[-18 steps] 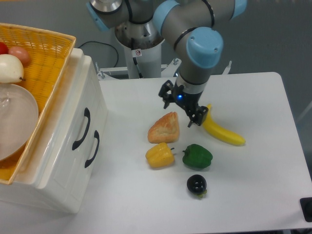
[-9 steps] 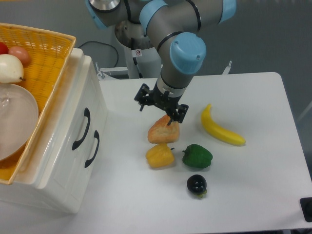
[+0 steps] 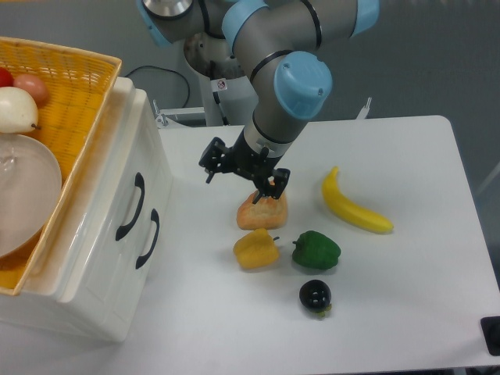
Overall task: Slide open the top white drawer
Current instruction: 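Move the gripper past the bread roll toward the upper drawer handle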
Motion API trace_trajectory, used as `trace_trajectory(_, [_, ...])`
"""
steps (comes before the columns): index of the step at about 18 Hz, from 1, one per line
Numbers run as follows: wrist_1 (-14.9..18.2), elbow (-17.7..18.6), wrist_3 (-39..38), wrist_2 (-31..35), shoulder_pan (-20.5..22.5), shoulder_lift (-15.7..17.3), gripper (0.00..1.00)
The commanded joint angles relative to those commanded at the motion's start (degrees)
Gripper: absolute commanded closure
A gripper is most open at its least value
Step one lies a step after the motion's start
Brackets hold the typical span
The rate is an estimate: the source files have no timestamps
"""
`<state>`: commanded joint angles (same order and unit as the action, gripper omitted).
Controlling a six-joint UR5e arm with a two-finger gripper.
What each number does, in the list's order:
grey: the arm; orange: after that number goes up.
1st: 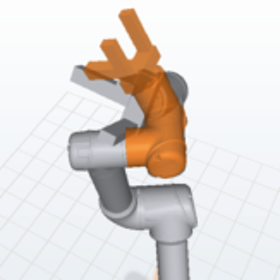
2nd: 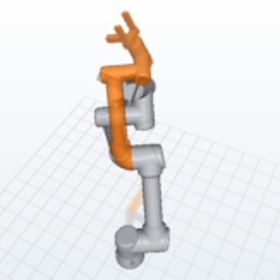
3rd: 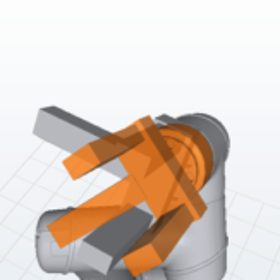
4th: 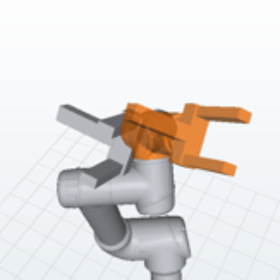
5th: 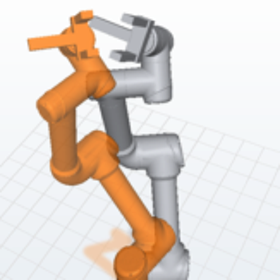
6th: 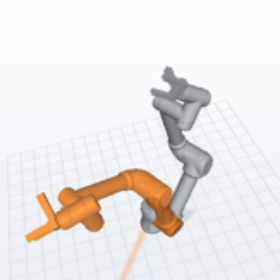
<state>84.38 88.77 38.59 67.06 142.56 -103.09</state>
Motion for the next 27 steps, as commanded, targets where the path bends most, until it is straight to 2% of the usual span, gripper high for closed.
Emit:
trace_trajectory(10, [-0.44, -0.35, -10.28, -2.11, -2.37, -1.5, 0.0])
trace_trajectory(16, [0.35, -0.35, -11.43, -3.16, -2.46, -1.5, 0.0])
trace_trajectory(20, [0.44, -0.35, -11.43, -4.83, -3.69, -1.5, 0.0])
trace_trajectory(27, [0.0, -0.79, -10.81, -3.95, -6.33, -1.5, 0.0])
